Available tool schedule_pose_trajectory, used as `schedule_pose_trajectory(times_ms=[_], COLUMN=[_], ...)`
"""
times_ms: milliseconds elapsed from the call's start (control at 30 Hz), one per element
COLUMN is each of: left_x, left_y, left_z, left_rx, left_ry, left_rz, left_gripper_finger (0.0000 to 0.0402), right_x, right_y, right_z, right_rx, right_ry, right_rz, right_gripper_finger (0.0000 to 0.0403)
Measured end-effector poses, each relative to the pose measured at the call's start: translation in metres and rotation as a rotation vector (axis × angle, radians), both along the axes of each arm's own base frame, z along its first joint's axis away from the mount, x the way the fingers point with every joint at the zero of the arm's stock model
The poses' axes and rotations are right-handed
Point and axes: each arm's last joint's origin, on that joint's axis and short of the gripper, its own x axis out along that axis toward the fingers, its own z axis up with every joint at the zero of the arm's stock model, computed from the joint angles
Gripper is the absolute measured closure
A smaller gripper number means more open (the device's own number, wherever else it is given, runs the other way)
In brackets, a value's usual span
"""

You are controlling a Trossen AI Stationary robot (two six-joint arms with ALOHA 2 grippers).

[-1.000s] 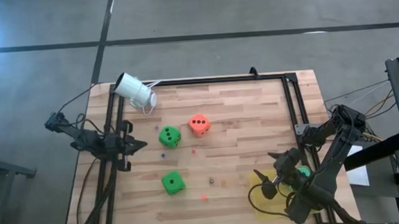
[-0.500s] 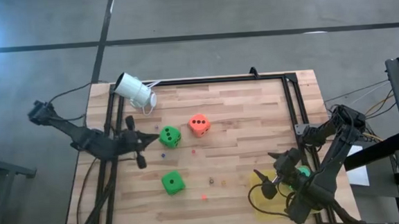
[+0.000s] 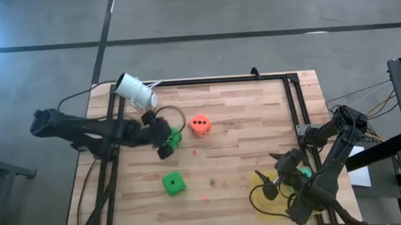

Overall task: Pick & Place Dice
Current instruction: Put the large orange die into the yellow bin

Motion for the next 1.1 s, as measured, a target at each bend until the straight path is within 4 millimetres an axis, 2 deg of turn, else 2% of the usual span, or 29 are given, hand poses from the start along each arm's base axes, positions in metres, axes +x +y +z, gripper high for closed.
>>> schedule_pose_trajectory(times_ms=[133, 267, 467, 633, 767, 933, 1100], left_x=[0.014, 0.024, 0.047, 0.068, 0.082, 0.092, 0.093], left_y=[0.03, 0.049, 0.06, 0.068, 0.072, 0.086, 0.097], left_z=[-0.016, -0.029, -0.042, -0.043, -0.054, -0.069, -0.08], left_rx=[-0.065, -0.063, -0.058, -0.045, -0.039, 0.022, -0.002], left_ry=[0.098, 0.173, 0.207, 0.202, 0.217, 0.284, 0.31], left_rz=[0.03, 0.025, -0.045, -0.028, -0.018, 0.038, 0.085], left_gripper_finger=[0.0396, 0.0396, 0.0396, 0.0396, 0.0396, 0.0396, 0.0396], right_x=[0.0, 0.0, 0.0, 0.0, 0.0, 0.0, 0.001], right_y=[0.0, 0.0, 0.0, 0.0, 0.0, 0.0, 0.001], right_z=[0.0, 0.0, 0.0, 0.0, 0.0, 0.0, 0.0], right_rx=[0.0, 0.0, -0.005, -0.015, -0.014, -0.012, -0.009], right_ry=[0.0, 0.0, -0.006, -0.021, -0.021, -0.022, -0.024], right_rz=[0.0, 0.0, 0.002, 0.007, 0.007, 0.007, 0.007], right_gripper_finger=[0.0003, 0.0003, 0.0003, 0.0003, 0.0003, 0.0003, 0.0003])
